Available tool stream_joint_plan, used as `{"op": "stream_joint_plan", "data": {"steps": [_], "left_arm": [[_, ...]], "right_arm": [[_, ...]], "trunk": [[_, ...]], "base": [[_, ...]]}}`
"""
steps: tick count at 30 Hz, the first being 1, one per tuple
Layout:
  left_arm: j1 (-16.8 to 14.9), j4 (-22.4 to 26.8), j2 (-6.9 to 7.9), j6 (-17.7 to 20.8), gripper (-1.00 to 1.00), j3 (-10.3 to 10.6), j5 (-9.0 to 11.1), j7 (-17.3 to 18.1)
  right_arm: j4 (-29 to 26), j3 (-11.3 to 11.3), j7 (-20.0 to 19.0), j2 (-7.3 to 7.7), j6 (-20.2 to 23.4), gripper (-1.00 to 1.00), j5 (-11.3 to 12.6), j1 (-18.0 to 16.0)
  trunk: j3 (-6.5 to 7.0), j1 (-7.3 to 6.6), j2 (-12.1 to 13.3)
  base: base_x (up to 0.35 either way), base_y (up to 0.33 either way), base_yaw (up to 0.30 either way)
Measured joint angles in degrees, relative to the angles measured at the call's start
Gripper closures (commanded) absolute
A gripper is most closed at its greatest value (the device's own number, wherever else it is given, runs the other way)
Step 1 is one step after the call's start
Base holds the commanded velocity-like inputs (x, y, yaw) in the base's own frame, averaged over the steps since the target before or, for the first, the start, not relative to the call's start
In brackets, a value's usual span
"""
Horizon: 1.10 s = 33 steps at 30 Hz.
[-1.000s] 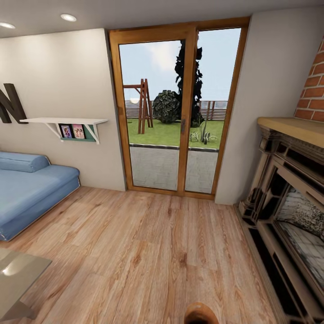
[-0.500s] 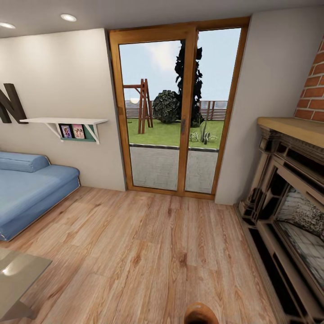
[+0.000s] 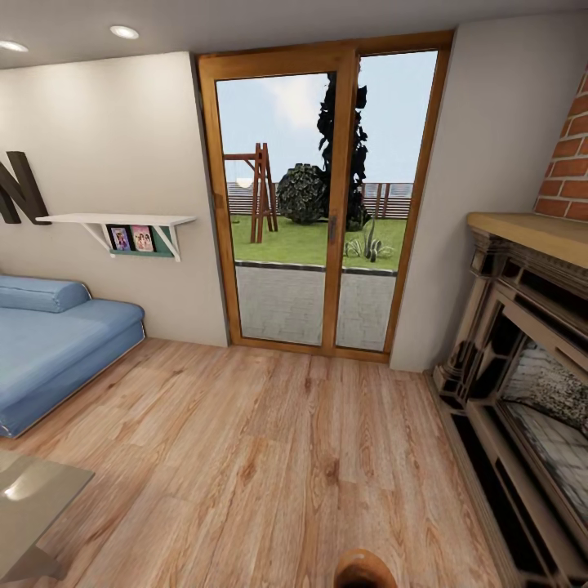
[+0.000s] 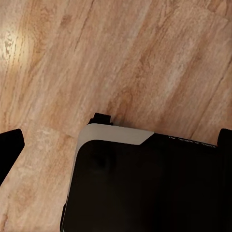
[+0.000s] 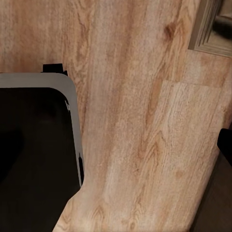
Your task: Put the three can of soda from the living room inside the tash can in the kitchen.
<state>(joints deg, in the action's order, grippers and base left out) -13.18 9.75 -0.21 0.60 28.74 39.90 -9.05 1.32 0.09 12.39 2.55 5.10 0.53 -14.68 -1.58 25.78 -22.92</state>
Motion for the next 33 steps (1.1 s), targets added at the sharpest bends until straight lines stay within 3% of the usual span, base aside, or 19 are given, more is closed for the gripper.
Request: {"op": "stream_joint_plan", "data": {"steps": [33], "left_arm": [[0.0,0.0,-0.02,-0.03,-1.0,0.0,0.0,0.0]], "right_arm": [[0.0,0.0,0.0,0.0,0.0,-1.0,0.0,0.0]], "trunk": [[0.0,0.0,0.0]], "base": [[0.0,0.0,0.0]]}}
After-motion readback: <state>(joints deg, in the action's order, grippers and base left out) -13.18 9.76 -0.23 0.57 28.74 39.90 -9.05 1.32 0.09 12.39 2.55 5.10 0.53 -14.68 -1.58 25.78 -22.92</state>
